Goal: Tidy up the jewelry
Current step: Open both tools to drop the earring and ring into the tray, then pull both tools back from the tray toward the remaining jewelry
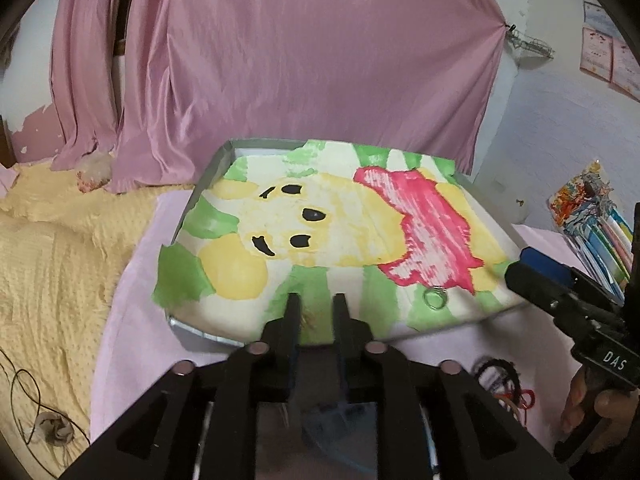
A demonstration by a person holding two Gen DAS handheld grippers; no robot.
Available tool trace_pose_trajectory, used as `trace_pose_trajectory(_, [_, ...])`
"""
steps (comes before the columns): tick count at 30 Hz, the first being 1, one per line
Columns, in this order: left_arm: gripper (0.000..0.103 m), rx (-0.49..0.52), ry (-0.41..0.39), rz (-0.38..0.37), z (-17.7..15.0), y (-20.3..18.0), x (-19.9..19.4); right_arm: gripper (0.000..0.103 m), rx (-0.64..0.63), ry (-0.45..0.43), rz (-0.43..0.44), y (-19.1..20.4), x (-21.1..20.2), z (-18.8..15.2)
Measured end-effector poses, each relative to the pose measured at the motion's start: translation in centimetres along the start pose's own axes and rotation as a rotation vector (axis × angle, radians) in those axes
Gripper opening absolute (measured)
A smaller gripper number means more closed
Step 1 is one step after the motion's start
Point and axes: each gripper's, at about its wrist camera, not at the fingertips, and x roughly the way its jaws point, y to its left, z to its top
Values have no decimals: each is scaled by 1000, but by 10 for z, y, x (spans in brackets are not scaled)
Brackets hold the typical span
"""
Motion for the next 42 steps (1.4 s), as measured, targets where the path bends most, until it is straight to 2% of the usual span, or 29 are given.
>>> trace_pose_trajectory(1, [42, 0, -20, 0, -2, -2, -6, 75, -4, -28, -9, 2, -7, -1])
trace_pose_trajectory(2, [68, 1, -47, 1, -5, -3, -13, 78, -9, -44, -13, 2, -12, -2])
trace_pose_trajectory(3, [80, 3, -80, 1, -6, -4, -19, 79, -14, -62, -17, 3, -18, -4])
trace_pose_trajectory(5, [80, 23, -164, 8, -12, -9, -35, 81, -26, -100, -35, 6, -30, -7])
trace_pose_trajectory(8, [80, 47, -197, 14, -18, -17, -49, 89, -34, -143, -58, 9, -45, -14])
trace_pose_trajectory(12, [94, 50, -249, 15, -31, -22, -64, 94, -48, -208, -78, 13, -70, -25])
trace_pose_trajectory(18, [102, 49, -343, 9, -53, -28, -86, 101, -89, -301, -124, 21, -102, -42])
trace_pose_trajectory(25, [102, 19, -417, 2, -78, -26, -108, 101, -91, -309, -130, 27, -121, -59])
trace_pose_trajectory(32, [102, 4, -440, 7, -95, -24, -118, 101, -103, -316, -166, 27, -125, -78])
trace_pose_trajectory(42, [102, 30, -417, 17, -111, -28, -117, 101, -92, -272, -188, 22, -124, -93])
